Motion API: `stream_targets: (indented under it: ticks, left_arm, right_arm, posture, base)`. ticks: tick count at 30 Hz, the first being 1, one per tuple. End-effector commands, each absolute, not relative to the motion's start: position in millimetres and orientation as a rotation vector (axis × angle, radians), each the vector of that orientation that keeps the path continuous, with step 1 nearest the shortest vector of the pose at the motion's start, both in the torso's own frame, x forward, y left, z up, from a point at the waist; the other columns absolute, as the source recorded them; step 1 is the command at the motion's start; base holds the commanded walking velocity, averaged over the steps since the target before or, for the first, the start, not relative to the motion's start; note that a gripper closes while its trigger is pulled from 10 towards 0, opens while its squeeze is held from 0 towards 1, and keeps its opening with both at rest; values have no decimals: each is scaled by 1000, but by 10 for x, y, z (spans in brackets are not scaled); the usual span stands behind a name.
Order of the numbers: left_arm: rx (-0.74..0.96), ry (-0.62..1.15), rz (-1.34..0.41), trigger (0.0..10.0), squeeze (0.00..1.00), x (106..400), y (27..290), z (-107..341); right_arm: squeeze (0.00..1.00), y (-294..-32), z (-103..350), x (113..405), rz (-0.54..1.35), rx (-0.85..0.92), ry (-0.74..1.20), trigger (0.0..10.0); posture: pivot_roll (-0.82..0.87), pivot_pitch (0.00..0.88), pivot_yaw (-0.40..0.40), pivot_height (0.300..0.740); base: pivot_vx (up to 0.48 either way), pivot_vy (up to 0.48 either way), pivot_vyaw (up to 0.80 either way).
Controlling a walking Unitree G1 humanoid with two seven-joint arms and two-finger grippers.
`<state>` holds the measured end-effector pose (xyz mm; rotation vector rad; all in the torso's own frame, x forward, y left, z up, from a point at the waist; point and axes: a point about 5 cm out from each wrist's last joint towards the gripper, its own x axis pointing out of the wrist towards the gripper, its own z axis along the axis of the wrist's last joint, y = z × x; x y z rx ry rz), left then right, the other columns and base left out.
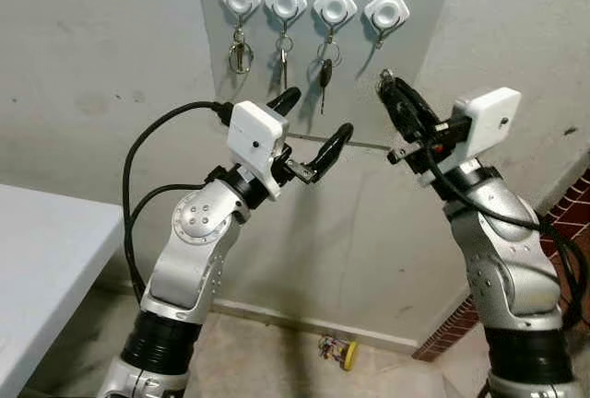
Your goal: Hang keys on a hook
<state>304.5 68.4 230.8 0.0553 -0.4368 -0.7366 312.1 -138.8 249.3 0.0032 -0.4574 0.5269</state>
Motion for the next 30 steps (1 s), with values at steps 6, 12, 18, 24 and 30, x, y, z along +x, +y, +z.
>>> stream_targets:
  ticks: [6, 12, 18, 24, 30]
  left_arm:
    - [59, -469, -732, 10000, 0, 3019, 682, 2399]
    - [57, -472, -737, 10000, 0, 3013, 667, 2405]
    - [58, -472, -744, 10000, 0, 3004, 646, 2397]
    - [56, -472, -744, 10000, 0, 3011, 639, 2401]
    - [52, -472, -745, 10000, 0, 3013, 638, 2401]
  right_arm:
    - [0, -1372, 2629, 3255, 540, 25, -500, 10000]
    - [0, -1365, 2723, 3370, 550, 37, -529, 10000]
    - [0, -1380, 2779, 3460, 557, 23, -542, 10000]
    - [0, -1433, 2816, 3550, 543, 28, -540, 10000]
    - [0, -1499, 2847, 3617, 520, 54, -542, 10000]
  posture:
    - [-30, 49, -29, 740]
    - [-27, 39, -34, 740]
    - [-27, 38, -36, 740]
    - [-27, 40, -37, 740]
    - [-31, 45, -34, 740]
  base:
    - [0, 0, 0]
    - [0, 0, 0]
    - [0, 0, 0]
    - [0, 0, 0]
    - [0, 0, 0]
